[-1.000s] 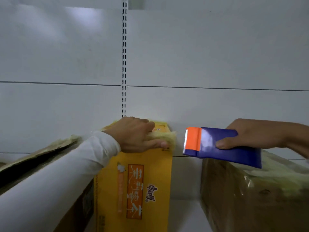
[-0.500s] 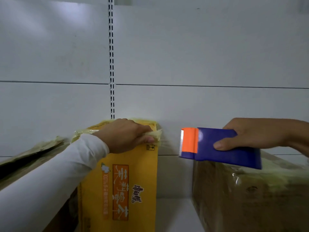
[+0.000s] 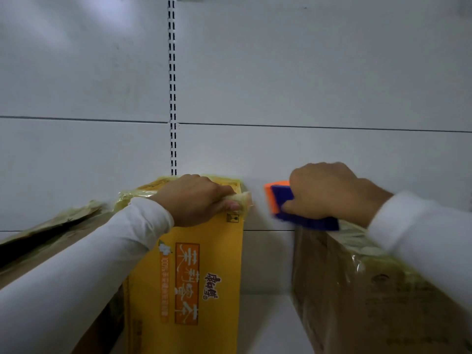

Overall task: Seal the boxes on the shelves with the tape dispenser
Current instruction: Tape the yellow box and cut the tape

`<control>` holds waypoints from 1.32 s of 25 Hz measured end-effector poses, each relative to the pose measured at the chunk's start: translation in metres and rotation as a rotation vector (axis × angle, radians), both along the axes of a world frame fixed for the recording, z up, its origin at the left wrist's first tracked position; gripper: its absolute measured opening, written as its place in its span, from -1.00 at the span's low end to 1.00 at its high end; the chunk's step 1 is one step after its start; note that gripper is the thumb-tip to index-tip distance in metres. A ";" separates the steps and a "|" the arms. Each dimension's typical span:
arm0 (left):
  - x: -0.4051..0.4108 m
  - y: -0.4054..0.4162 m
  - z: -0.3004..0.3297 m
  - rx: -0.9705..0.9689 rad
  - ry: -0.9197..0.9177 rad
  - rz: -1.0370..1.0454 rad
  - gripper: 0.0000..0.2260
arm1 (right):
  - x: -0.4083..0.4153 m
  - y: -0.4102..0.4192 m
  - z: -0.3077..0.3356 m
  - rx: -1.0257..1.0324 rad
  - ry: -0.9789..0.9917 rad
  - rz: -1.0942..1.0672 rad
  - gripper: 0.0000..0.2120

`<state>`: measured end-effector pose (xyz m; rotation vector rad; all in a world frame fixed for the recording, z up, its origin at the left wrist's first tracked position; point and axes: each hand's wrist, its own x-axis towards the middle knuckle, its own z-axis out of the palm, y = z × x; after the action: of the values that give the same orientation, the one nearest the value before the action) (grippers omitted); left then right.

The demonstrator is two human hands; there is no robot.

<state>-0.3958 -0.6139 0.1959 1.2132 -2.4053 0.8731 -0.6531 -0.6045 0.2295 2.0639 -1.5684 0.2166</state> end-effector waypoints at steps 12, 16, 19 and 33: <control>-0.064 0.027 -0.008 -0.197 0.180 0.334 -0.48 | -0.043 0.010 -0.008 0.031 -0.360 -0.002 -0.50; -0.070 0.027 -0.012 -0.172 0.264 0.384 -0.73 | -0.050 0.019 -0.009 0.082 -0.426 0.096 -0.51; -0.061 0.041 -0.011 -0.124 0.272 0.316 -0.73 | -0.058 0.026 0.005 0.079 -0.482 0.165 -0.45; -0.009 0.088 0.003 0.042 0.243 0.425 -0.41 | -0.065 0.047 0.000 0.276 -0.546 0.417 -0.54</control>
<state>-0.4045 -0.5263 0.1992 1.7743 -2.0169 0.7344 -0.7177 -0.5574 0.2298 2.7021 -1.4946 0.8144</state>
